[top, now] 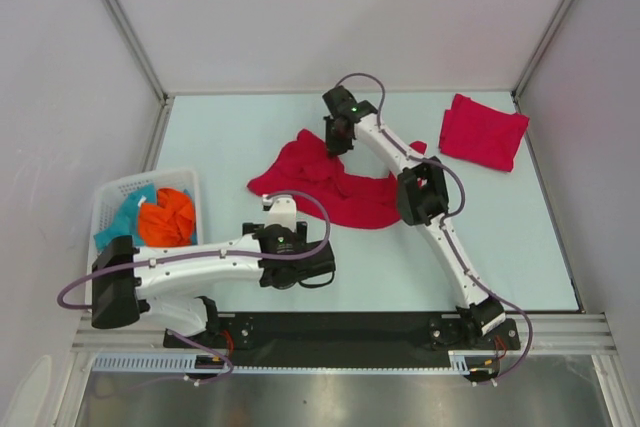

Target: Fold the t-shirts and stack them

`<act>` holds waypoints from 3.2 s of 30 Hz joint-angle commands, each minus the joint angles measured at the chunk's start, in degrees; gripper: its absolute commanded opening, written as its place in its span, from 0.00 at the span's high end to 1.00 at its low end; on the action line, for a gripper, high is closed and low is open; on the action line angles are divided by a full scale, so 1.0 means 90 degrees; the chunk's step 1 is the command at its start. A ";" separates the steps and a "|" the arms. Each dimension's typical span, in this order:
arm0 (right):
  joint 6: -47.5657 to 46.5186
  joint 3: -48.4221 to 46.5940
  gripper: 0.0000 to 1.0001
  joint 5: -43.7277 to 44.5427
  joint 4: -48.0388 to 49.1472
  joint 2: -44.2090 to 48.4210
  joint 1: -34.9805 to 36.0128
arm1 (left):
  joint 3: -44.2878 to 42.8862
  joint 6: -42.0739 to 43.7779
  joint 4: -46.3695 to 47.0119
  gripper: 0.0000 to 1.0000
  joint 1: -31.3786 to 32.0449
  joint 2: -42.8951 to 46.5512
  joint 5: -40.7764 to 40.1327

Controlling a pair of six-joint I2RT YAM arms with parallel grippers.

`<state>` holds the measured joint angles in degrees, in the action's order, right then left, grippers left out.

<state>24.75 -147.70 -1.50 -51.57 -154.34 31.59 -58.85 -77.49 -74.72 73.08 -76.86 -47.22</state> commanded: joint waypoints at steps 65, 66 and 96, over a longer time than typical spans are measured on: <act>-0.0865 -0.0054 0.70 0.2119 -0.0286 0.0557 0.0083 | -0.1147 0.1384 0.0333 0.08 -0.0561 -0.0825 -0.0554; -0.0885 -0.0054 0.70 0.2158 -0.0276 0.0567 0.0093 | -0.1166 0.1442 0.0353 0.08 -0.0571 -0.0845 -0.0554; -0.1139 -0.0034 0.84 0.2275 -0.0090 0.0206 0.0181 | -0.1274 0.2038 0.0763 0.07 -0.0786 -0.1030 -0.0573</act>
<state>15.97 -146.19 16.86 -53.60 -149.91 34.13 -68.07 -60.27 -68.25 66.65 -87.13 -50.85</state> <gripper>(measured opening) 0.256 0.926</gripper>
